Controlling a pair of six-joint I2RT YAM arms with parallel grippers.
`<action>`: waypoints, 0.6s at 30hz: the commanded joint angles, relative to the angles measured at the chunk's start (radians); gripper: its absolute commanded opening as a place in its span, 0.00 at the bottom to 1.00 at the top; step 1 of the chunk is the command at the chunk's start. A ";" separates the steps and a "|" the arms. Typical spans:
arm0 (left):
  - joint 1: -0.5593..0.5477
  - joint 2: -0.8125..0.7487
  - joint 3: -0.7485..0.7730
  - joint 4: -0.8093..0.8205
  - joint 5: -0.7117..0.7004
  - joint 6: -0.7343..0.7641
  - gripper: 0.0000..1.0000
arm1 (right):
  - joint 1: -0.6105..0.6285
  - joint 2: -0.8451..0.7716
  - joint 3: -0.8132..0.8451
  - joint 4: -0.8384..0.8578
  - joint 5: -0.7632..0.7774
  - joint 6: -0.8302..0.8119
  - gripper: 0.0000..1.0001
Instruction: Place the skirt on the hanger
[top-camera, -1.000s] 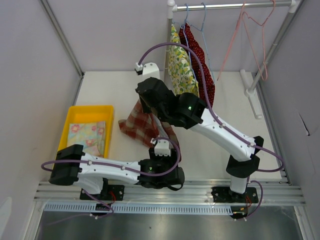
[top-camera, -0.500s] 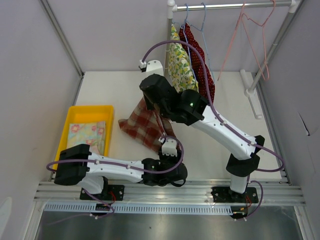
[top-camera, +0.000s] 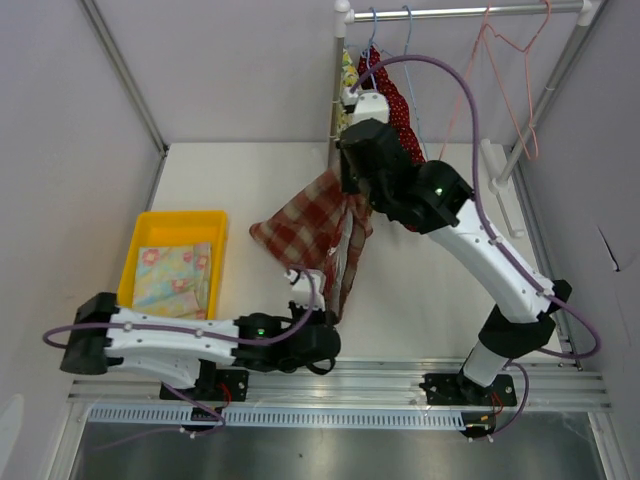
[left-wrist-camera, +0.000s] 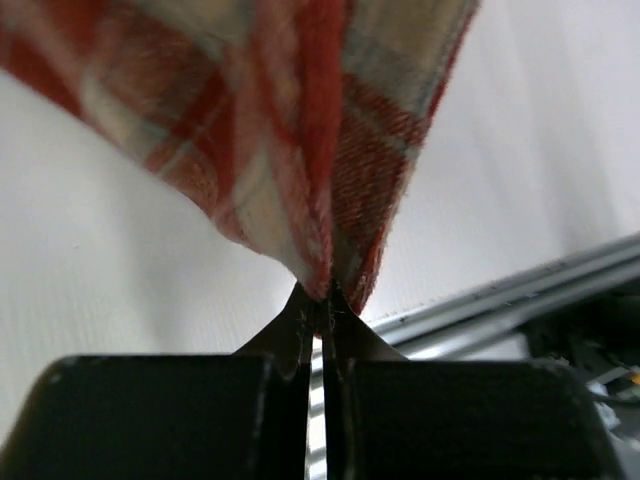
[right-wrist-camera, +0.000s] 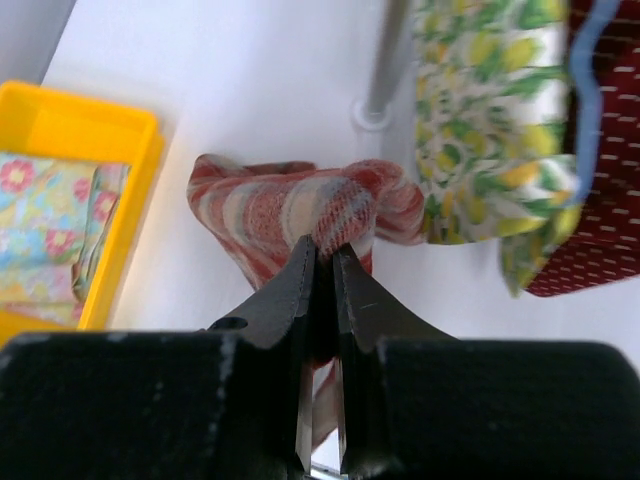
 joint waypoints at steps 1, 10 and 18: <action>-0.020 -0.185 0.006 -0.147 -0.033 -0.023 0.00 | -0.070 -0.126 -0.031 0.046 0.019 -0.020 0.00; -0.043 -0.436 0.273 -0.554 -0.169 0.049 0.00 | -0.193 -0.324 -0.189 0.050 -0.030 -0.023 0.00; -0.043 -0.498 0.546 -0.564 -0.240 0.350 0.00 | -0.193 -0.516 -0.327 0.037 -0.109 -0.037 0.00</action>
